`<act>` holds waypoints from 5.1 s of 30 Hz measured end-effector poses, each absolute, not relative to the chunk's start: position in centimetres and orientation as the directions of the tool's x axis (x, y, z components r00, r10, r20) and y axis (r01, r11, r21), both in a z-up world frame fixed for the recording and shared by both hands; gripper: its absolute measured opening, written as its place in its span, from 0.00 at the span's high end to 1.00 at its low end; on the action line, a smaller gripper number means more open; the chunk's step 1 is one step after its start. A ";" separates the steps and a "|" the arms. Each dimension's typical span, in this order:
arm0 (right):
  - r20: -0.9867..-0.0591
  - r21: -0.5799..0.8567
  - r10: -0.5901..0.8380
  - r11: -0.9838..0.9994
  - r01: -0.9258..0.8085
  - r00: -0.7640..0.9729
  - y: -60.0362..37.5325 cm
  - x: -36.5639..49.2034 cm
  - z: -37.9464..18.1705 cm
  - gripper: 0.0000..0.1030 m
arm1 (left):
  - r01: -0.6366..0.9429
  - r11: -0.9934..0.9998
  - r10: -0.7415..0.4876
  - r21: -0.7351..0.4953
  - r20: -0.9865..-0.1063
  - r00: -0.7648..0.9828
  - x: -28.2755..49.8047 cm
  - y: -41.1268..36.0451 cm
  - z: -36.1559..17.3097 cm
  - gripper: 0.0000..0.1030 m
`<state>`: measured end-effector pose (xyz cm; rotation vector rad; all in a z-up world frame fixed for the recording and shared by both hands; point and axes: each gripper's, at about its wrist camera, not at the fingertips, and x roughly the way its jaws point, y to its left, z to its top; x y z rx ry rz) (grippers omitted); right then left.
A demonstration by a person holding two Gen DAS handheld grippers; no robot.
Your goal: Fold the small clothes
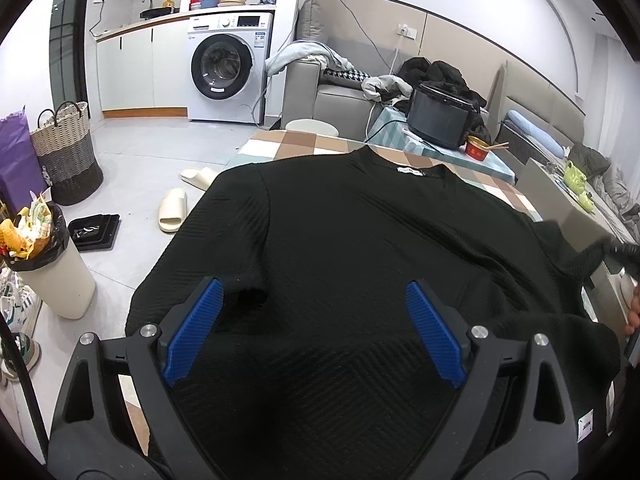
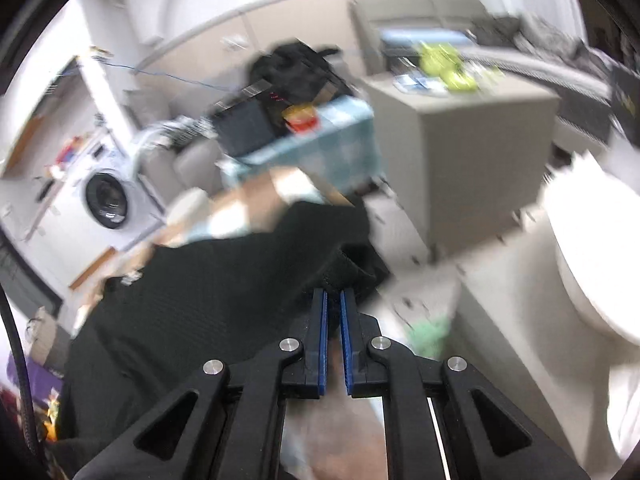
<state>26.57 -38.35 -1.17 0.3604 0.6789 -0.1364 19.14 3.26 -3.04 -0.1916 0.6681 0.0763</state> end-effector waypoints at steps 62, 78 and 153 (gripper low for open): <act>-0.733 0.315 0.300 0.945 -0.086 0.610 -28.1 25.5 -2.9 0.46 | -0.472 0.786 0.027 -0.399 -0.741 0.671 21.6 21.4 -7.2 0.95; -0.718 0.338 0.316 0.937 -0.086 0.620 -28.5 24.3 -2.6 0.46 | 0.056 0.924 -0.319 -0.378 -0.684 0.656 32.3 0.3 1.9 0.85; -0.774 0.175 0.339 0.926 -0.334 0.534 -20.9 26.3 -4.6 0.88 | -0.181 0.920 -0.140 -0.348 -0.722 0.677 24.4 8.2 -6.1 0.39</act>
